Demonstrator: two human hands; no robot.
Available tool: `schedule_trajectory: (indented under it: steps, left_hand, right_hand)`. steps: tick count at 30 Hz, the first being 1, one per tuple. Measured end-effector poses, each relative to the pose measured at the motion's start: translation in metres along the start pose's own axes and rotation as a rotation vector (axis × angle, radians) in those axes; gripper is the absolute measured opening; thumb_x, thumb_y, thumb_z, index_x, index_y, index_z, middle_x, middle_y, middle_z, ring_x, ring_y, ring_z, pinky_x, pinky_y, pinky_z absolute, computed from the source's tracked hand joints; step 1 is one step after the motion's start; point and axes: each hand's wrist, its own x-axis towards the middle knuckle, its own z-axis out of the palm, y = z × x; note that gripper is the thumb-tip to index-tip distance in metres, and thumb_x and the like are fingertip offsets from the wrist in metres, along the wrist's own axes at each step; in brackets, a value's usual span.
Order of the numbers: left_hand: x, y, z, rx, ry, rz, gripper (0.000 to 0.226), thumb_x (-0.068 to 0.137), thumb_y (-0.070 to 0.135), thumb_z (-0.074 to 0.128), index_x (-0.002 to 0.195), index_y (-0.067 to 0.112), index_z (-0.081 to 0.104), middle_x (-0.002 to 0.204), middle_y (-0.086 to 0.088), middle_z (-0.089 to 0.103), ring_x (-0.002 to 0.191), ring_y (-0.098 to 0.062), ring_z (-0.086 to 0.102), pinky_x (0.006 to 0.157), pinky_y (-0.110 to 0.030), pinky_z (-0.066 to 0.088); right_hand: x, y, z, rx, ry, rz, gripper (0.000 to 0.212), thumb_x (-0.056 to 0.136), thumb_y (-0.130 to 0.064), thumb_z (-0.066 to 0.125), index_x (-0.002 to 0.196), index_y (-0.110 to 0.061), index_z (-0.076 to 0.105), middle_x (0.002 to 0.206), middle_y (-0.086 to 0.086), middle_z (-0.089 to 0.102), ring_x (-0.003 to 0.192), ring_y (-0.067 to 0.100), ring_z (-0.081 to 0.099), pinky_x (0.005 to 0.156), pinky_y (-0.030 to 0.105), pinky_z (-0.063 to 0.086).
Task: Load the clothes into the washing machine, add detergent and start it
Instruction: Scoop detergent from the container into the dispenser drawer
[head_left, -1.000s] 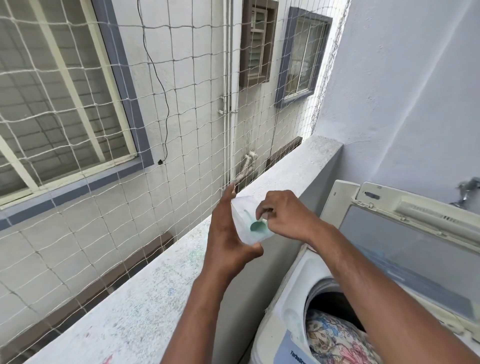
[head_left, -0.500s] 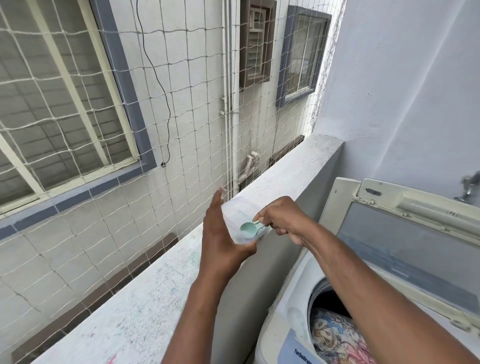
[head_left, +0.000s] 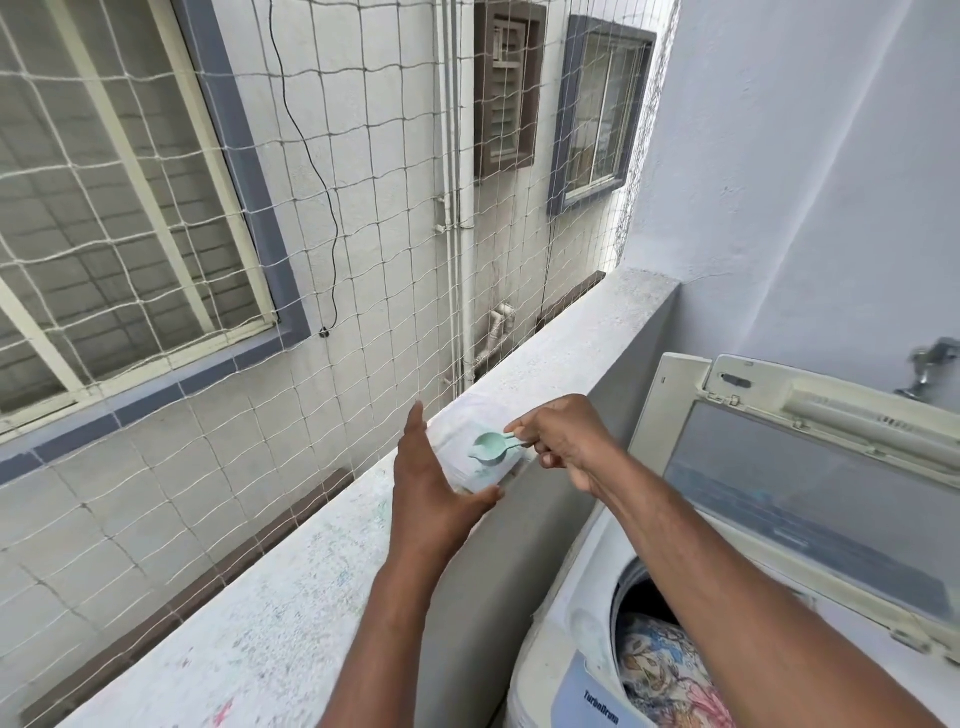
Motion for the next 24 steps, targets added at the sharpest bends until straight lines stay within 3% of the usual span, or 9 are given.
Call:
schedule_trajectory:
  steps: [4, 9, 14, 19, 24]
  left_hand:
    - [-0.002, -0.004, 0.0, 0.045, 0.014, 0.016, 0.131, 0.061, 0.035, 0.1, 0.164, 0.025, 0.02, 0.165, 0.004, 0.033, 0.152, -0.018, 0.031, 0.114, -0.023, 0.023]
    - [-0.006, 0.007, -0.001, 0.023, 0.09, 0.076, 0.108, 0.071, 0.037, 0.095, 0.159, 0.024, 0.034, 0.16, 0.005, 0.04, 0.149, -0.014, 0.036, 0.112, -0.02, 0.024]
    - [-0.007, 0.029, 0.006, -0.081, 0.129, 0.115, 0.096, 0.076, 0.039, 0.092, 0.156, 0.026, 0.04, 0.156, 0.015, 0.044, 0.139, 0.003, 0.039, 0.102, 0.002, 0.019]
    - [-0.007, 0.053, 0.023, -0.245, 0.075, 0.128, 0.095, 0.079, 0.036, 0.09, 0.157, 0.027, 0.037, 0.157, 0.016, 0.046, 0.145, 0.001, 0.041, 0.118, -0.021, 0.031]
    - [-0.008, 0.073, 0.053, -0.43, 0.033, 0.088, 0.088, 0.082, 0.03, 0.089, 0.155, 0.025, 0.039, 0.152, 0.013, 0.052, 0.142, 0.004, 0.045, 0.118, -0.021, 0.034]
  right_hand:
    - [-0.002, 0.003, -0.001, 0.066, -0.004, 0.007, 0.016, 0.081, 0.011, 0.063, 0.08, 0.004, 0.078, 0.064, 0.012, 0.061, 0.044, 0.011, 0.038, 0.042, 0.021, 0.034]
    - [-0.008, 0.002, -0.007, 0.144, 0.013, 0.014, 0.014, 0.081, 0.011, 0.066, 0.082, 0.004, 0.077, 0.062, 0.011, 0.061, 0.043, 0.009, 0.041, 0.041, 0.022, 0.041]
    - [-0.017, -0.004, -0.019, 0.205, 0.046, 0.014, 0.013, 0.082, 0.011, 0.067, 0.081, 0.003, 0.078, 0.063, 0.012, 0.064, 0.041, 0.01, 0.044, 0.043, 0.021, 0.045]
    - [-0.026, -0.011, -0.038, 0.256, 0.104, -0.006, 0.011, 0.081, 0.011, 0.069, 0.084, 0.005, 0.077, 0.062, 0.011, 0.063, 0.045, 0.012, 0.043, 0.041, 0.019, 0.041]
    - [-0.034, -0.014, -0.067, 0.31, 0.18, -0.029, 0.011, 0.08, 0.011, 0.069, 0.082, 0.004, 0.077, 0.068, 0.014, 0.065, 0.047, 0.013, 0.042, 0.042, 0.019, 0.041]
